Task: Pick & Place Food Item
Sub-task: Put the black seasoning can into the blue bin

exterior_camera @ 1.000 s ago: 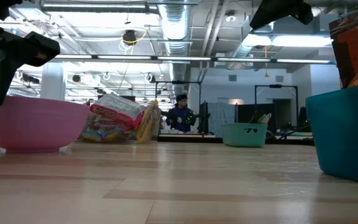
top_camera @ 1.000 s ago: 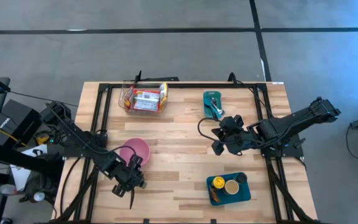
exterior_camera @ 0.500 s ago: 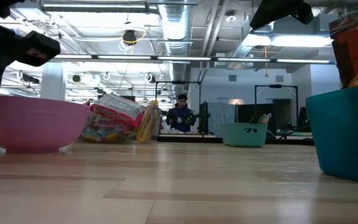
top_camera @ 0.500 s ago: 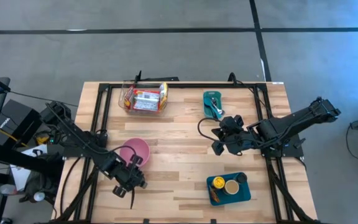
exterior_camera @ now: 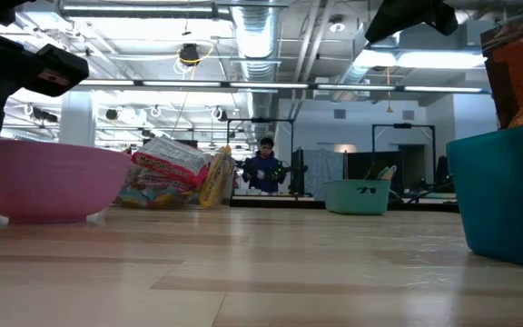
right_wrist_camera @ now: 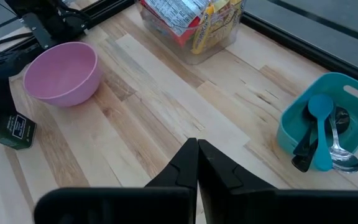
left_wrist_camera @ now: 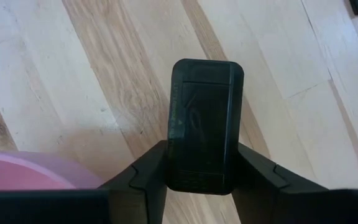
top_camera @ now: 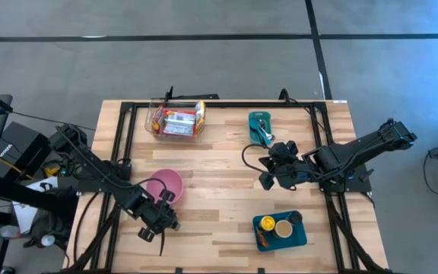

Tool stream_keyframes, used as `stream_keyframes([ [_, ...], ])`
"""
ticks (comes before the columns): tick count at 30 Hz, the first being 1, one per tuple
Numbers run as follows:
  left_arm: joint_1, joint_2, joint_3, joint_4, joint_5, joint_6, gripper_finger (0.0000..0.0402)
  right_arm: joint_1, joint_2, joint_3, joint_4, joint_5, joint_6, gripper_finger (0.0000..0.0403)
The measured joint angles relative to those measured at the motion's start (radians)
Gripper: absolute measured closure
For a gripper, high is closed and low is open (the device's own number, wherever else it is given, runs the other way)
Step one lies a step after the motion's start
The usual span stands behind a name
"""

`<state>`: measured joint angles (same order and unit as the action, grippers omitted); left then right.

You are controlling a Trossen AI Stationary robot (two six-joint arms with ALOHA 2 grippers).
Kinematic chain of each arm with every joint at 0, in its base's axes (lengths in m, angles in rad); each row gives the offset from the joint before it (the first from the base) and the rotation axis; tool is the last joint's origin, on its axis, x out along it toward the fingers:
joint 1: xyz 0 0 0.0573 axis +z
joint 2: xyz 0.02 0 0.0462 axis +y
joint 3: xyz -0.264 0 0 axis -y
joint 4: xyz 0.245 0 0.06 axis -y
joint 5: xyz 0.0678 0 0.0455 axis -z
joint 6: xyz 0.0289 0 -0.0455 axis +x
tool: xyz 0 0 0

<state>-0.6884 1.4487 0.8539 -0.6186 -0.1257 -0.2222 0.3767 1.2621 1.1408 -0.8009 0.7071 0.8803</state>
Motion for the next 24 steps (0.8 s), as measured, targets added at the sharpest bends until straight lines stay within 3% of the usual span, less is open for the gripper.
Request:
stream_keyframes([
  [24, 0.000, 0.000, 0.000, 0.000, 0.000, -0.004, 0.0267, 0.000, 0.000, 0.000, 0.000, 0.000, 0.000, 0.0402],
])
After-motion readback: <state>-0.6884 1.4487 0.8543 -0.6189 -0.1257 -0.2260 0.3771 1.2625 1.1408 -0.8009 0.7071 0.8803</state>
